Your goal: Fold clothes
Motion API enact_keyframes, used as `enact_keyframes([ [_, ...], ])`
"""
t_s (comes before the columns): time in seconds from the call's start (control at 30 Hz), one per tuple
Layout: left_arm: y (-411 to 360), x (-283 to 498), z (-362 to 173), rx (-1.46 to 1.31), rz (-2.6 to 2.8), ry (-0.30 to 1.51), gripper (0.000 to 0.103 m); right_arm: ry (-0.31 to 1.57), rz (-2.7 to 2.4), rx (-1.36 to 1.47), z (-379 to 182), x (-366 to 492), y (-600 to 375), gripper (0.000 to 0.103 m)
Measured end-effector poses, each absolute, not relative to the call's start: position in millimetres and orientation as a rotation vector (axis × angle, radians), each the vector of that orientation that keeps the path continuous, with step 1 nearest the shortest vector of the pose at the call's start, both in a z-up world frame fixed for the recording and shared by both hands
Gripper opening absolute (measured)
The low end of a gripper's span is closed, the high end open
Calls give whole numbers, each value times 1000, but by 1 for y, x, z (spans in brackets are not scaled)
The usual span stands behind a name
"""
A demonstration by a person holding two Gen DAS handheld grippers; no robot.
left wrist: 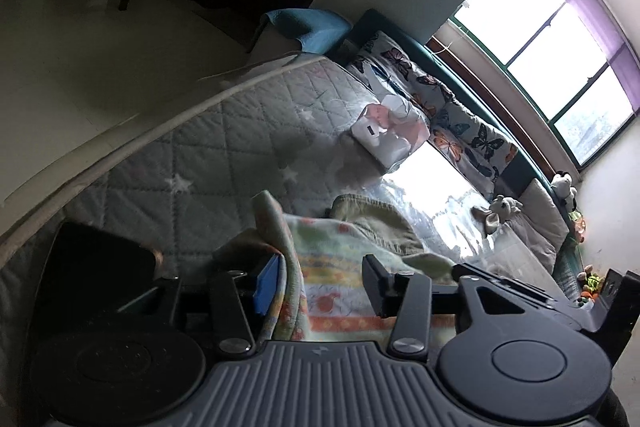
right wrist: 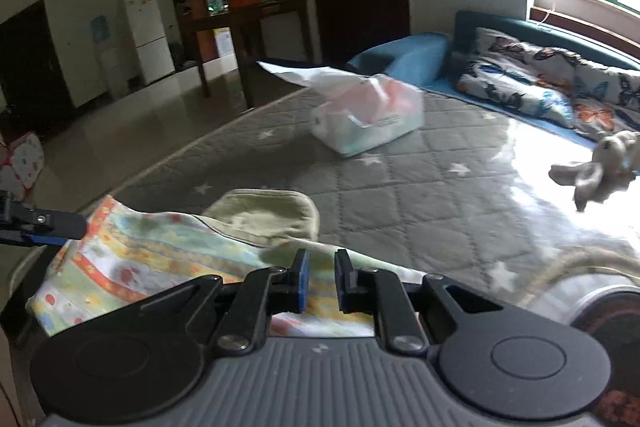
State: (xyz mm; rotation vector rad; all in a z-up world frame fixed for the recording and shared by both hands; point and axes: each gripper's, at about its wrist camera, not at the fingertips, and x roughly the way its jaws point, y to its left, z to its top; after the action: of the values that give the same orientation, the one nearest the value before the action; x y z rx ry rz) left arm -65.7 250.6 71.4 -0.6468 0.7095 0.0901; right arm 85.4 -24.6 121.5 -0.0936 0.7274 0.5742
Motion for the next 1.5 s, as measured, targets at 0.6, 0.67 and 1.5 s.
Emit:
enact_keyframes([
  [0.6, 244, -23, 64, -656, 29, 725, 48, 775, 589, -102, 111, 92, -26, 15],
  [0.67, 241, -13, 53, -651, 25, 747, 48, 779, 604, -119, 112, 87, -27, 15],
  [1.5, 173, -62, 53, -550, -101, 786, 60, 807, 584, -275, 118, 9, -83, 18],
])
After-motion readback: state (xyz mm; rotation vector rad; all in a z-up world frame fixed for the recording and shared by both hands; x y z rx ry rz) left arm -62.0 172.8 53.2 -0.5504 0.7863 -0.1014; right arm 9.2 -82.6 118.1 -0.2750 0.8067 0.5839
